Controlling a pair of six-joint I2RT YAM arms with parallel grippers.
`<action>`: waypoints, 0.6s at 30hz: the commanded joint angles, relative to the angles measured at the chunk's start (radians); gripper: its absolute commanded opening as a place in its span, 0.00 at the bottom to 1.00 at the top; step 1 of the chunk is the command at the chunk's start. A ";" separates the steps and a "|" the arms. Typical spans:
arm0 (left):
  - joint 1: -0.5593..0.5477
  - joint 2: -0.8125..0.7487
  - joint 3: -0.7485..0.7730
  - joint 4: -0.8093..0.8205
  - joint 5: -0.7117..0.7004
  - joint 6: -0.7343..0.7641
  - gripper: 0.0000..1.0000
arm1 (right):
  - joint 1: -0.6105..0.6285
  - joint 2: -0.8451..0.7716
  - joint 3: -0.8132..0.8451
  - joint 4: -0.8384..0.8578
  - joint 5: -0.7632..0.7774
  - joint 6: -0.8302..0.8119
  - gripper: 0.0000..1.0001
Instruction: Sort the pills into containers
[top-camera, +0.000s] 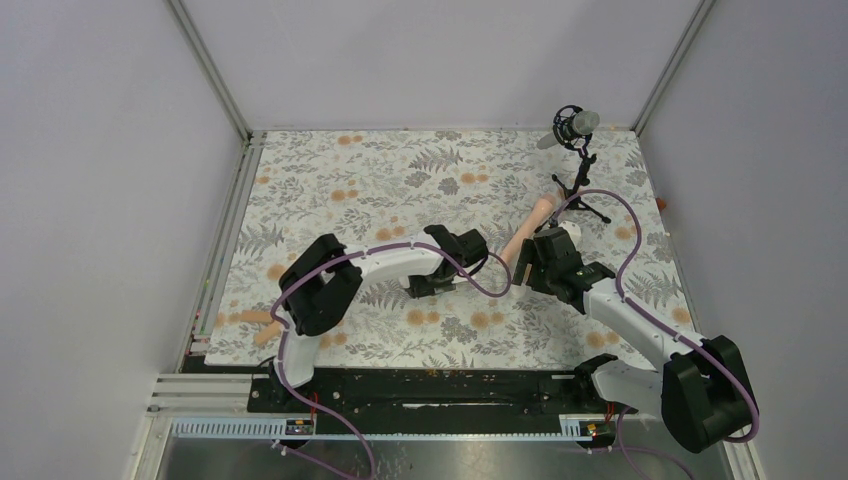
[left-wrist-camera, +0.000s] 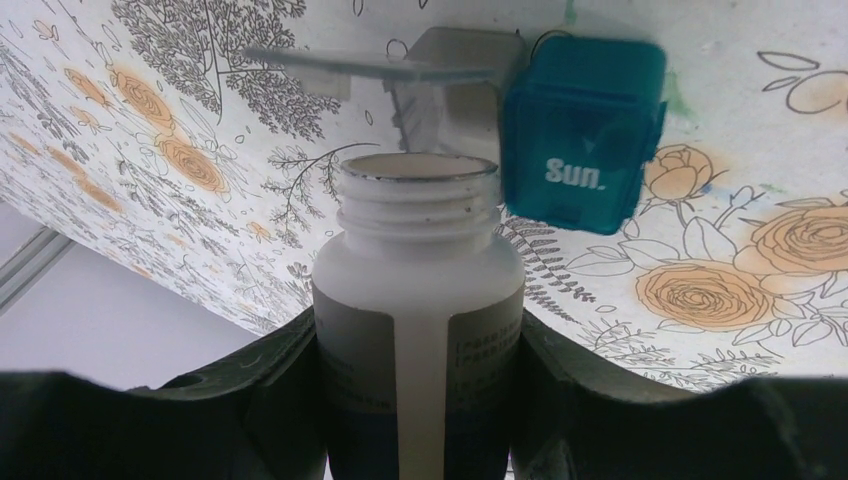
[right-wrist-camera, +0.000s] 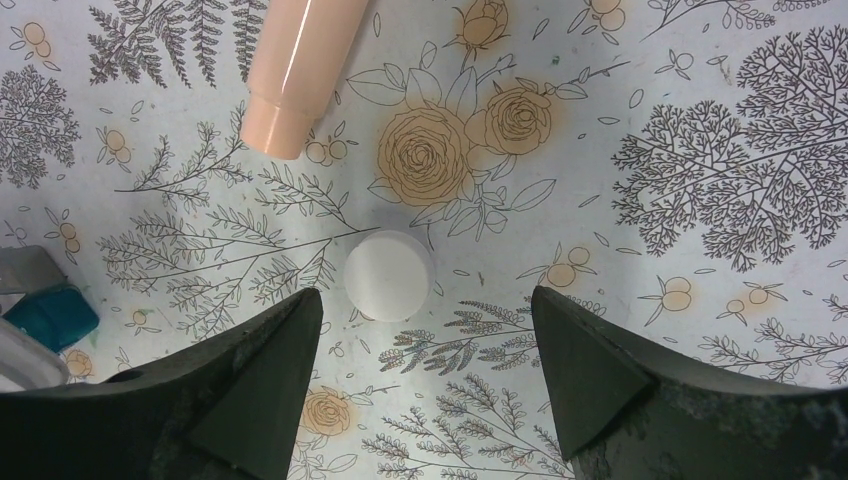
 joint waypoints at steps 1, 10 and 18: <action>-0.004 0.019 0.039 -0.010 -0.041 0.006 0.00 | -0.007 0.000 -0.003 0.024 -0.001 -0.002 0.84; -0.005 0.019 0.043 -0.008 -0.055 0.003 0.00 | -0.008 0.004 0.000 0.024 -0.001 -0.002 0.84; -0.006 -0.004 0.038 -0.016 -0.088 0.009 0.00 | -0.007 0.003 0.002 0.024 -0.002 -0.003 0.84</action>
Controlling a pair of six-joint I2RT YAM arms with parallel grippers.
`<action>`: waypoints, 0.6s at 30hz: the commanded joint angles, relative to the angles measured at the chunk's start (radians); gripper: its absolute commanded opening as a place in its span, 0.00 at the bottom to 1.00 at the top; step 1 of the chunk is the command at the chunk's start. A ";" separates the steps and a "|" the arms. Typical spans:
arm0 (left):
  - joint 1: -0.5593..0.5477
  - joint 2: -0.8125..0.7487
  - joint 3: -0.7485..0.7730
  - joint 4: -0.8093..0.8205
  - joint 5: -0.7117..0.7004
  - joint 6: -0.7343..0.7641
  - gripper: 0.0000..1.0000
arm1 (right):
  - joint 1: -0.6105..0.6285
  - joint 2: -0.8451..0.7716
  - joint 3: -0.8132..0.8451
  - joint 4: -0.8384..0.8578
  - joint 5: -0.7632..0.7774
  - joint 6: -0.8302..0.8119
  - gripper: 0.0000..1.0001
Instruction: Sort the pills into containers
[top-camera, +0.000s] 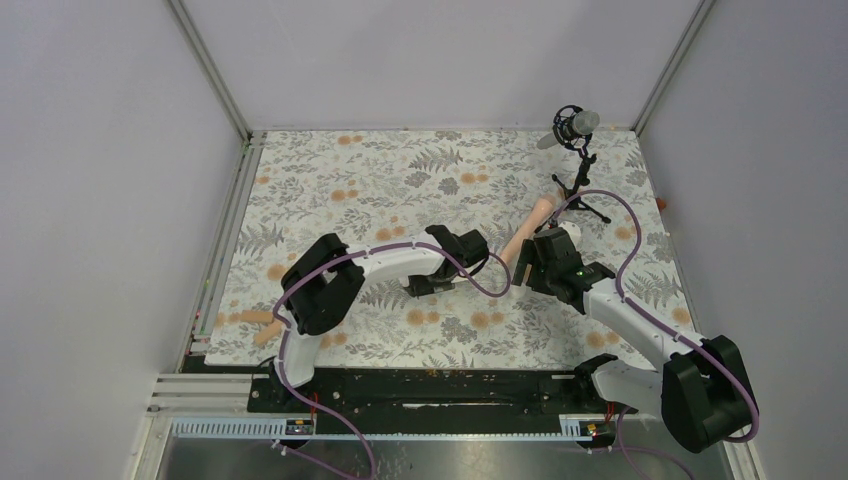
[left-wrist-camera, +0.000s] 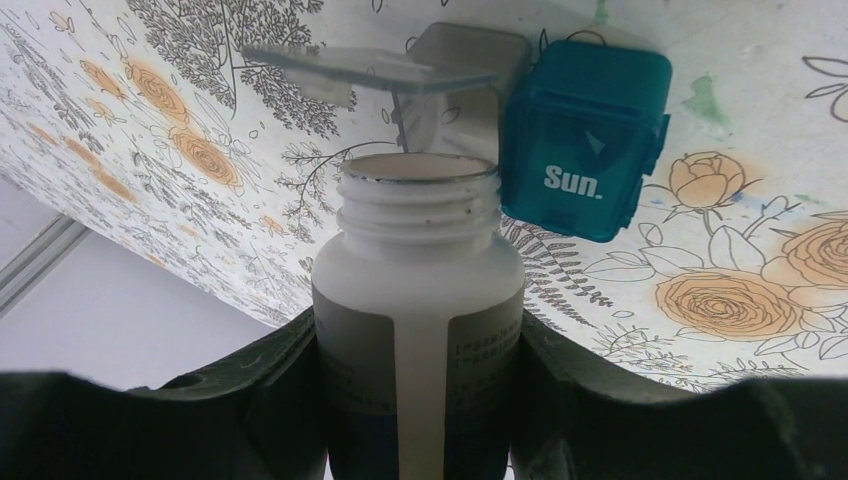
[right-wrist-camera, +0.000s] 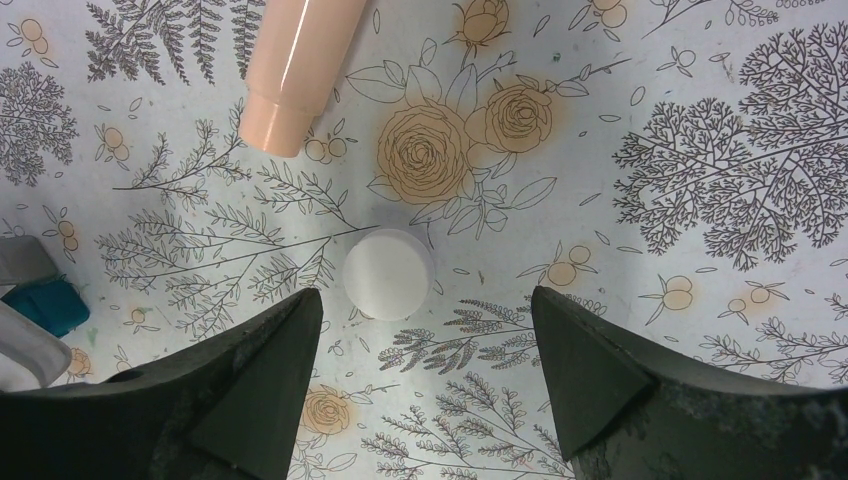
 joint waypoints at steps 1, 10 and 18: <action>-0.007 -0.021 0.031 -0.014 -0.059 0.007 0.00 | -0.007 0.004 0.004 0.024 0.002 -0.003 0.84; -0.020 0.014 0.049 -0.032 -0.096 0.028 0.00 | -0.007 0.009 0.004 0.027 -0.001 -0.003 0.84; -0.026 0.036 0.065 -0.048 -0.104 0.050 0.00 | -0.007 0.009 0.000 0.030 -0.002 -0.002 0.84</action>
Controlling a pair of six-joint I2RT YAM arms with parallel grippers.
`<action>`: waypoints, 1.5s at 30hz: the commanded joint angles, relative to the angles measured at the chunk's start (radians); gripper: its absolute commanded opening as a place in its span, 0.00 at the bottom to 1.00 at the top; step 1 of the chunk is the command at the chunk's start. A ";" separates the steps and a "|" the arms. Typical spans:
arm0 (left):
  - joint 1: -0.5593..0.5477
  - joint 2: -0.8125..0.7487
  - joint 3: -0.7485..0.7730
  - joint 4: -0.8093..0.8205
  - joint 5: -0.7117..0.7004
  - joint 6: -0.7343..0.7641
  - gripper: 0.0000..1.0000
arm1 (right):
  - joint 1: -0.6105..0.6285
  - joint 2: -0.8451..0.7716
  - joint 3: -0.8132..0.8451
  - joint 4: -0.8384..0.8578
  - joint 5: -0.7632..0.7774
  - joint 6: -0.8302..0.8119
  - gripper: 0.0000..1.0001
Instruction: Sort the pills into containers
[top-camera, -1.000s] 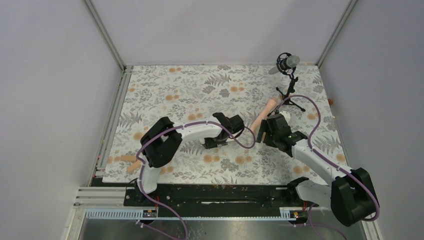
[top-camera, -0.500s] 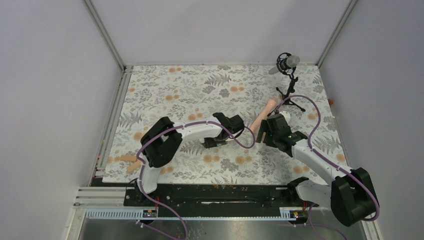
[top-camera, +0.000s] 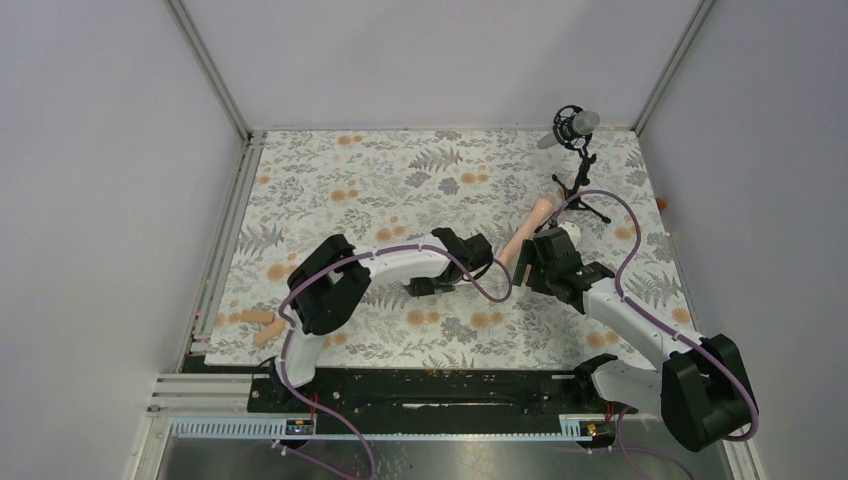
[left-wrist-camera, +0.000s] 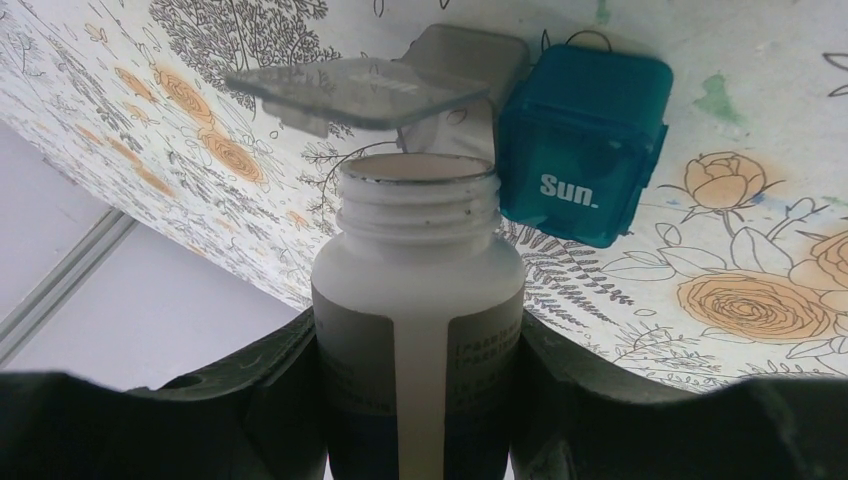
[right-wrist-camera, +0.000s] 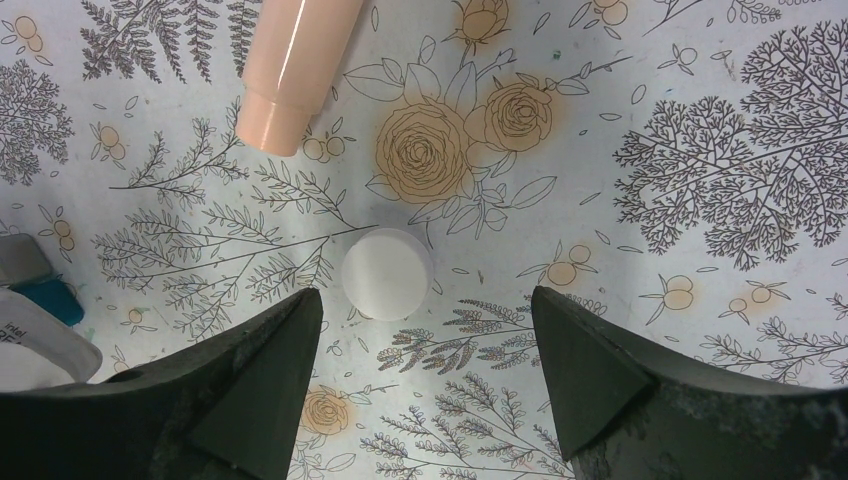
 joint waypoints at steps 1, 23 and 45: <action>-0.005 0.007 0.039 -0.023 -0.045 0.018 0.00 | -0.007 0.004 0.000 0.029 0.000 -0.001 0.84; 0.007 -0.200 -0.167 0.198 -0.007 -0.068 0.00 | -0.009 0.011 0.002 0.029 -0.007 0.005 0.84; 0.013 -0.586 -0.308 0.647 0.114 -0.260 0.00 | -0.008 0.093 0.048 0.002 -0.083 -0.035 0.88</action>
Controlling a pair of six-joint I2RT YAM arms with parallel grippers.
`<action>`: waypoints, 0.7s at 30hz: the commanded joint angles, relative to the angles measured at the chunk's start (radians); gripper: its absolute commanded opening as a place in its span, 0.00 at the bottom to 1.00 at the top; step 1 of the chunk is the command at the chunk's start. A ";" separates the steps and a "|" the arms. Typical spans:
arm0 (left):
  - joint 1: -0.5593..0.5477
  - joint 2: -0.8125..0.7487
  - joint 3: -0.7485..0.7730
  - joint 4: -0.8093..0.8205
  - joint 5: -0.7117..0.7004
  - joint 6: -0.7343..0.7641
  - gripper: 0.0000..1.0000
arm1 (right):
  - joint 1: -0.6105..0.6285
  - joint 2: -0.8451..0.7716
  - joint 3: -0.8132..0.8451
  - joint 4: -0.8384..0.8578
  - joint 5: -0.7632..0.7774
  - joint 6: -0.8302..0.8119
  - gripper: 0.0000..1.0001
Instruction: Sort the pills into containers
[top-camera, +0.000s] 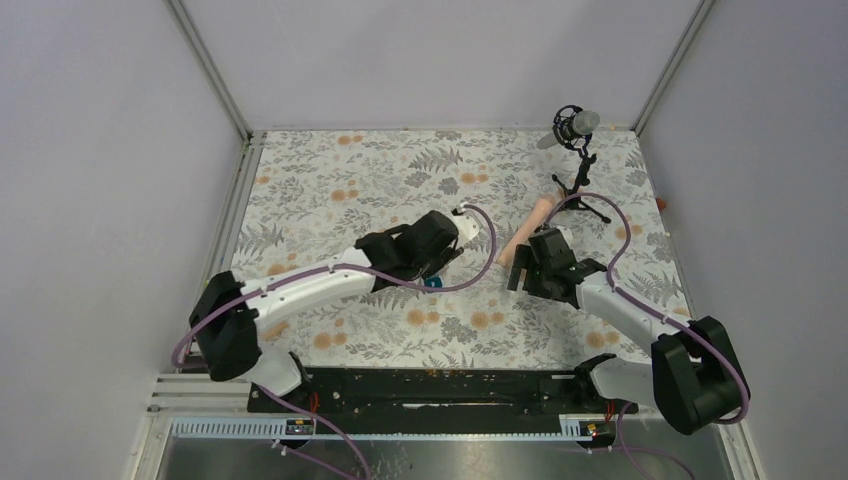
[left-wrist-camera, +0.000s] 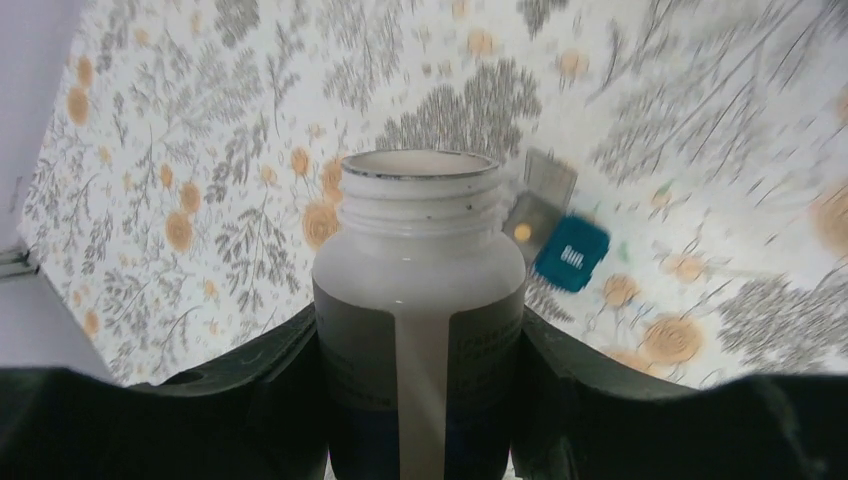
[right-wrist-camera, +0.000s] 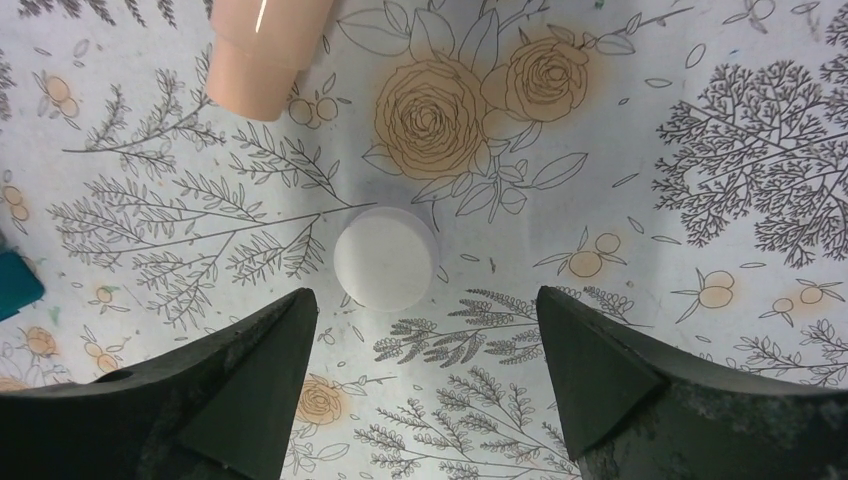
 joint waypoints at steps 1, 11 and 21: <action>0.004 -0.097 -0.025 0.200 0.042 -0.103 0.00 | -0.008 0.030 0.052 -0.008 -0.032 -0.030 0.88; 0.001 -0.303 -0.281 0.786 0.242 -0.398 0.00 | -0.007 0.128 0.124 -0.062 -0.043 -0.056 0.80; -0.031 -0.257 -0.382 1.092 0.296 -0.421 0.00 | -0.001 0.204 0.160 -0.085 -0.047 -0.083 0.71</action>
